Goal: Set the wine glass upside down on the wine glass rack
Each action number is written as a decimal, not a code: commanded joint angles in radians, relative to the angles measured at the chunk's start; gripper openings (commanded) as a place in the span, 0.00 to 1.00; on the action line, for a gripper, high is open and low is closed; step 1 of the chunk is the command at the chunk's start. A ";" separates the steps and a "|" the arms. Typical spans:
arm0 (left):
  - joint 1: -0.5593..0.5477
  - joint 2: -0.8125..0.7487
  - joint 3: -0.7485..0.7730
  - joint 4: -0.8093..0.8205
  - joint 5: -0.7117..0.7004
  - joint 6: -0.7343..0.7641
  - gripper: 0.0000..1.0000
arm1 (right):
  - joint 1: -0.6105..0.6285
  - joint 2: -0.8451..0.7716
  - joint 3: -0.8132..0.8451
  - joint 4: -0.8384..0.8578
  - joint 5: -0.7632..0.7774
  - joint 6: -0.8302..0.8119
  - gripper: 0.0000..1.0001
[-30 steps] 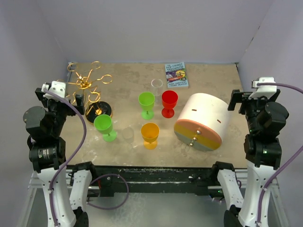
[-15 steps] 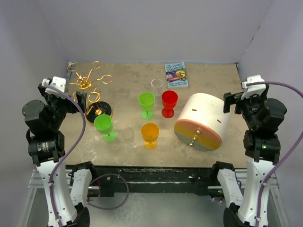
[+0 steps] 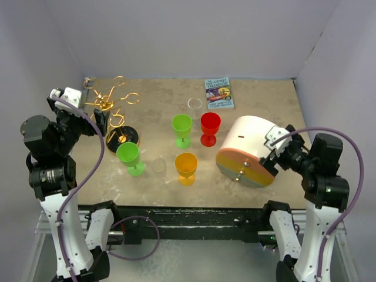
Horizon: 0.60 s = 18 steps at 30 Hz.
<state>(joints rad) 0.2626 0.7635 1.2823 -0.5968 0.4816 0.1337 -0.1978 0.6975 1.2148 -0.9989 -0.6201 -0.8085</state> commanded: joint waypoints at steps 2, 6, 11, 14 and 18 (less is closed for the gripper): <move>0.011 0.018 0.035 0.031 0.010 0.008 0.99 | -0.005 -0.062 -0.033 -0.175 -0.082 -0.235 0.97; 0.010 0.010 0.011 0.043 0.009 -0.001 0.99 | -0.006 -0.085 -0.115 -0.142 -0.013 -0.247 0.97; 0.012 -0.008 -0.012 0.047 0.014 0.003 0.99 | -0.006 -0.127 -0.197 0.060 0.094 -0.102 0.93; 0.011 -0.018 -0.034 0.054 0.028 -0.002 0.99 | -0.006 -0.097 -0.193 0.111 0.180 -0.016 0.88; 0.011 -0.033 -0.050 0.055 0.029 -0.001 0.99 | -0.005 -0.084 -0.247 0.208 0.377 0.098 0.80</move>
<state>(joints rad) 0.2672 0.7422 1.2449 -0.5854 0.4915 0.1329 -0.1974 0.5896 1.0100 -0.9928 -0.4763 -0.8547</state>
